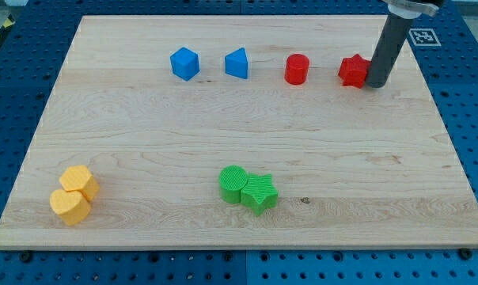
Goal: Move the red circle parallel to the blue triangle
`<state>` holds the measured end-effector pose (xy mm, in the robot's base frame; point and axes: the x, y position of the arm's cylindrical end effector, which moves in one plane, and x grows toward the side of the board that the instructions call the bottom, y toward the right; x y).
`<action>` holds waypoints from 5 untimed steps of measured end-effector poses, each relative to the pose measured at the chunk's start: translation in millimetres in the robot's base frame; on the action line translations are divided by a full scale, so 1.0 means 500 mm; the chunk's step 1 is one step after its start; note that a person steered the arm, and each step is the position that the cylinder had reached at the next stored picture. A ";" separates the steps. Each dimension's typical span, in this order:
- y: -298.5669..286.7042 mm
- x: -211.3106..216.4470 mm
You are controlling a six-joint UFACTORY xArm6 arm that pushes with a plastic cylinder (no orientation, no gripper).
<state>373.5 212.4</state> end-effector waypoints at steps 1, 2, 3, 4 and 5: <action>-0.009 0.027; -0.071 0.026; -0.150 0.026; -0.203 0.021; -0.220 0.017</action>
<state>381.8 102.4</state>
